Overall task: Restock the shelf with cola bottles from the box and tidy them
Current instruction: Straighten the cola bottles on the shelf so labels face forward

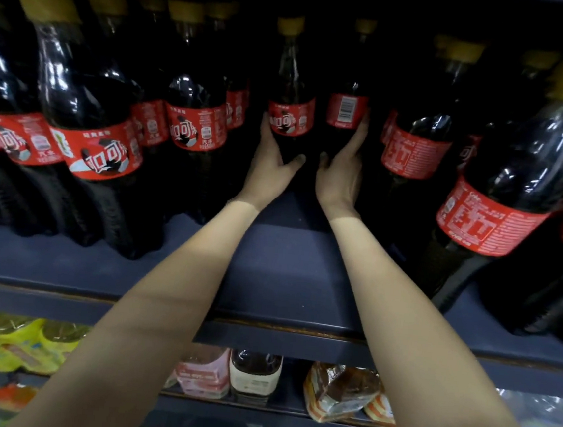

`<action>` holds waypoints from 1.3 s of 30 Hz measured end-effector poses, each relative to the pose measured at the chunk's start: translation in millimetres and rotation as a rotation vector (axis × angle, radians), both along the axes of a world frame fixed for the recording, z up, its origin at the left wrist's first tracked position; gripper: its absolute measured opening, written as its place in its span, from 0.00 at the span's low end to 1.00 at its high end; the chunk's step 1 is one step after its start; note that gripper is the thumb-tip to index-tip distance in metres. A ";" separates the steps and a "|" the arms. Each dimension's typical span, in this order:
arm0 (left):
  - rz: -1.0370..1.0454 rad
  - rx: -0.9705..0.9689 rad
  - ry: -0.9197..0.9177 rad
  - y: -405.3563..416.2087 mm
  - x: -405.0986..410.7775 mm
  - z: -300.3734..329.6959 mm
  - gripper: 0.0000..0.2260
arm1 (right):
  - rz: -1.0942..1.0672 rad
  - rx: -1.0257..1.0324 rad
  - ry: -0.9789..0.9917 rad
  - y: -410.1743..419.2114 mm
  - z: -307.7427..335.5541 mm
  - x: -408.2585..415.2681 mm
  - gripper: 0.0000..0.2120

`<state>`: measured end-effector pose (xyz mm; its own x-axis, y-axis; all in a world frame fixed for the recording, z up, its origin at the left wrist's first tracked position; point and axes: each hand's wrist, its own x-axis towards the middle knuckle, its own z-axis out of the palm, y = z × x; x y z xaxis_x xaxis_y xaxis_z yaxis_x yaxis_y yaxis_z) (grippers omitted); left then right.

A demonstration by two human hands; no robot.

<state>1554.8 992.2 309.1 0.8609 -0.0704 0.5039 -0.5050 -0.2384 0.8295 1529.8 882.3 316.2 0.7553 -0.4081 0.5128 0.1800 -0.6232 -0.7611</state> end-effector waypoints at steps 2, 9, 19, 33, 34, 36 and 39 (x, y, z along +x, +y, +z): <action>0.133 0.150 -0.041 -0.3 -2.1 1.3 0.40 | -0.005 0.013 0.001 -0.8 2.0 2.0 0.39; 0.512 0.388 -0.030 -9.7 -6.3 10.9 0.38 | 0.011 0.036 -0.018 -0.6 -2.7 2.4 0.46; 0.506 0.463 -0.128 -9.0 -4.7 4.9 0.42 | 0.108 0.094 0.000 -2.4 1.9 4.8 0.42; 0.458 0.580 -0.110 -8.9 -7.5 -3.9 0.41 | 0.039 -0.023 0.108 10.6 -1.3 6.6 0.43; 0.446 0.574 -0.110 -7.7 -8.3 -4.3 0.41 | 0.034 -0.023 0.100 13.3 0.1 8.4 0.43; 0.428 0.566 -0.112 -5.3 -11.5 -4.3 0.39 | 0.001 -0.051 0.106 19.0 2.6 13.0 0.42; 0.394 0.530 -0.084 -3.4 -18.6 -4.5 0.37 | -0.088 -0.117 0.153 24.0 4.8 17.5 0.41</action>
